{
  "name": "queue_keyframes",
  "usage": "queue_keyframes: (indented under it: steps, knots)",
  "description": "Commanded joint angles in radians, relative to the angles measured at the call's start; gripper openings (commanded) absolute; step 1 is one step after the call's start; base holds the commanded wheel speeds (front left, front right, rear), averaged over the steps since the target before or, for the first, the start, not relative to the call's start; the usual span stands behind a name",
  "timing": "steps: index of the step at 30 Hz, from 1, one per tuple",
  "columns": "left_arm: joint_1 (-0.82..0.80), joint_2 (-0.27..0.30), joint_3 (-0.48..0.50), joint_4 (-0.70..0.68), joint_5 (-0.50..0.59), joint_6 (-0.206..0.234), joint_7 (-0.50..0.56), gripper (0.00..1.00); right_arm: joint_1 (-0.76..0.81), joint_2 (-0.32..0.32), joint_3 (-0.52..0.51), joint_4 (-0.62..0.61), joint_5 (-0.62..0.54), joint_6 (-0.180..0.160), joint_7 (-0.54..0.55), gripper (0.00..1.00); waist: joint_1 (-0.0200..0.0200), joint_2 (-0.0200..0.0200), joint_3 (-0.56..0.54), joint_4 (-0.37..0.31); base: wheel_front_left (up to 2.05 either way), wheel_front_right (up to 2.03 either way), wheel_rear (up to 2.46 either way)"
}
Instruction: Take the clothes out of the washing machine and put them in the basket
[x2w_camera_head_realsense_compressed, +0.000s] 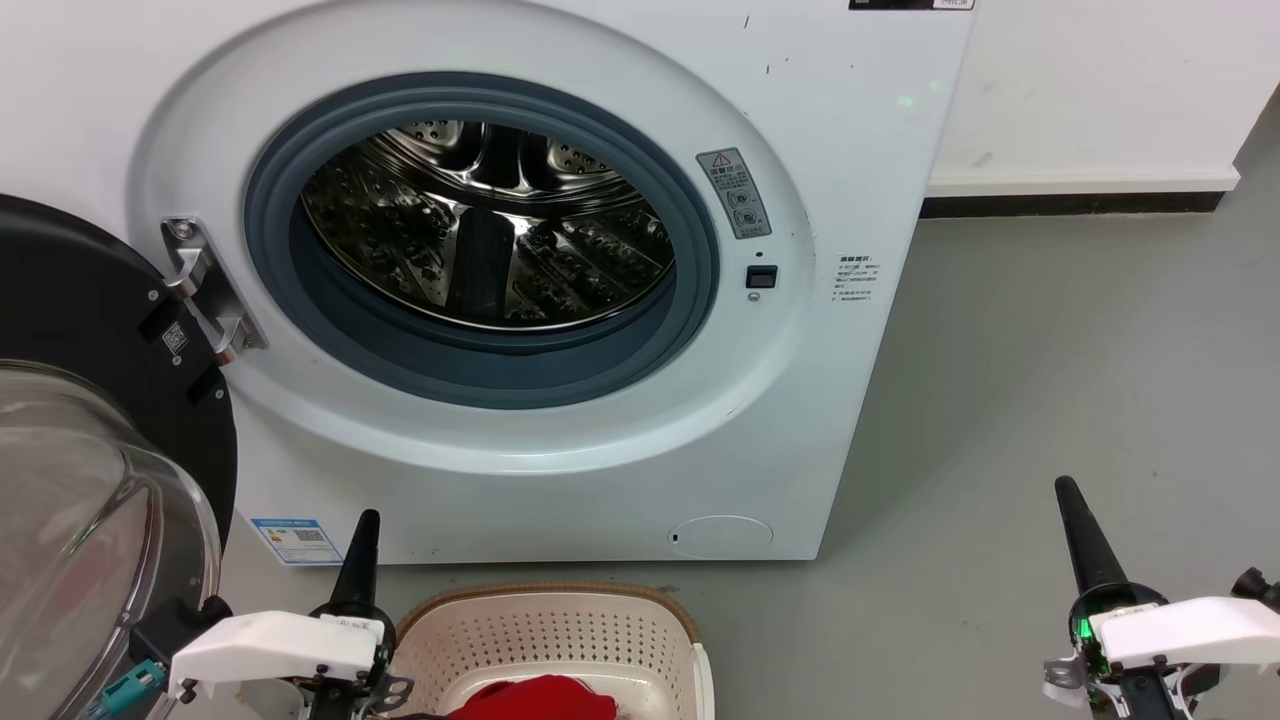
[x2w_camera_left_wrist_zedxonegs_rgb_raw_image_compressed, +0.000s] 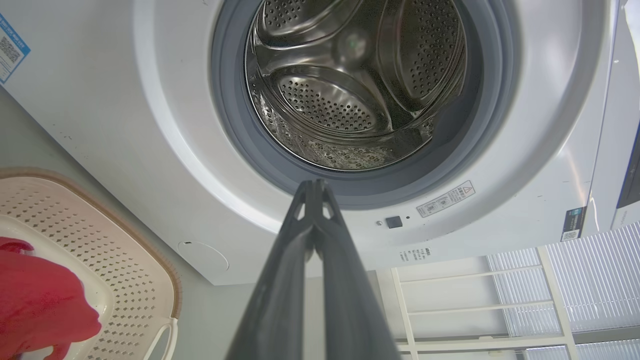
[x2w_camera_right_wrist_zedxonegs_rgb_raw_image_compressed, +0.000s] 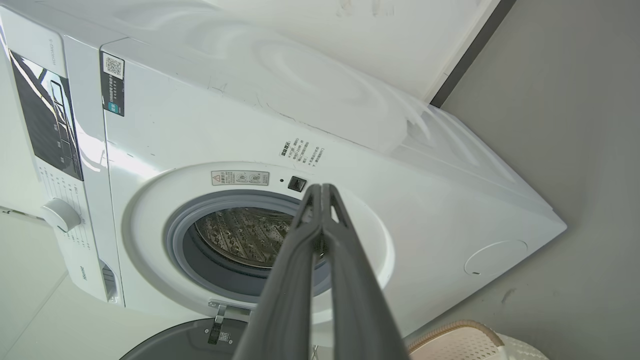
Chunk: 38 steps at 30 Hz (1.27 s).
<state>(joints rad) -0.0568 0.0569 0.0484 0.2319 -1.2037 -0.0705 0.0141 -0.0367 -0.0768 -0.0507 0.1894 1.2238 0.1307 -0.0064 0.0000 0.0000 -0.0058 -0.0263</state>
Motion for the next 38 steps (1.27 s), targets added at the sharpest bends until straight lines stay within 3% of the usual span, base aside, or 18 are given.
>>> queue_keyframes:
  steps: [1,38]
  knots:
    - [-0.023,0.0,0.008,-0.004,-0.023,-0.009,0.006,0.0,-0.02,-0.006,-0.002,-0.001,0.028,0.0,0.006,0.0,0.0,0.0,0.0,0.001,0.0,0.0,0.0]
    - [-0.053,-0.006,0.058,0.011,-0.343,-0.054,0.088,0.0,-0.068,0.002,-0.026,0.046,0.35,0.0,0.08,0.0,0.0,0.0,0.007,0.021,0.0,0.0,0.0]
